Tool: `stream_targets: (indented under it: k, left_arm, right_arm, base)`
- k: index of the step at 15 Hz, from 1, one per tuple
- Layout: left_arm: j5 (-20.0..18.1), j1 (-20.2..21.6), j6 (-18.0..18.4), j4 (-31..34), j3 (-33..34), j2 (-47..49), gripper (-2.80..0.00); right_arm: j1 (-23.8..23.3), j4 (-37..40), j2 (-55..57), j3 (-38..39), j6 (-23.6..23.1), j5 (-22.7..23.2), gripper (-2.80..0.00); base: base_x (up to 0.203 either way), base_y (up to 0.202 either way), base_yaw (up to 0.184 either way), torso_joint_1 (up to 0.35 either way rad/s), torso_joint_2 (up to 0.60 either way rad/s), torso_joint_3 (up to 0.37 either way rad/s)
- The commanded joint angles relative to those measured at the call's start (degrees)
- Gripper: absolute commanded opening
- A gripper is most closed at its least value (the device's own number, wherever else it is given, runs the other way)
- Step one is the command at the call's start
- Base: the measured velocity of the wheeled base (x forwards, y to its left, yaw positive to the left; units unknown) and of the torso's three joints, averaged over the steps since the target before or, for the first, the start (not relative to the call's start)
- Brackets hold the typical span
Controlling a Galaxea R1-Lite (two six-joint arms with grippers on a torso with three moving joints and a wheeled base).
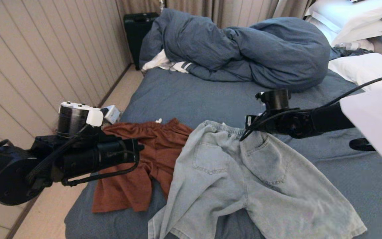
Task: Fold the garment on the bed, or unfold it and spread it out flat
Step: Fold the blue shorts
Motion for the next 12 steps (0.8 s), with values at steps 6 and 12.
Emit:
stream_targets:
  k: [6,12]
  left_arm:
    - [-0.7,0.0,0.1,-1.5,4.2,-4.0,-2.80]
    - [-1.1,-0.3,0.1,-1.4,4.7,-3.6,-2.80]
  right_arm:
    - [12.6,20.7,3.0,-24.3,4.5,-0.1,-2.80]
    - [20.4,20.8,9.9,-24.4,5.0,-0.5,-2.80]
  base:
    - [0.000,0.000,0.000,0.000,0.00,0.000]
    - [0.000,0.000,0.000,0.000,0.00,0.000]
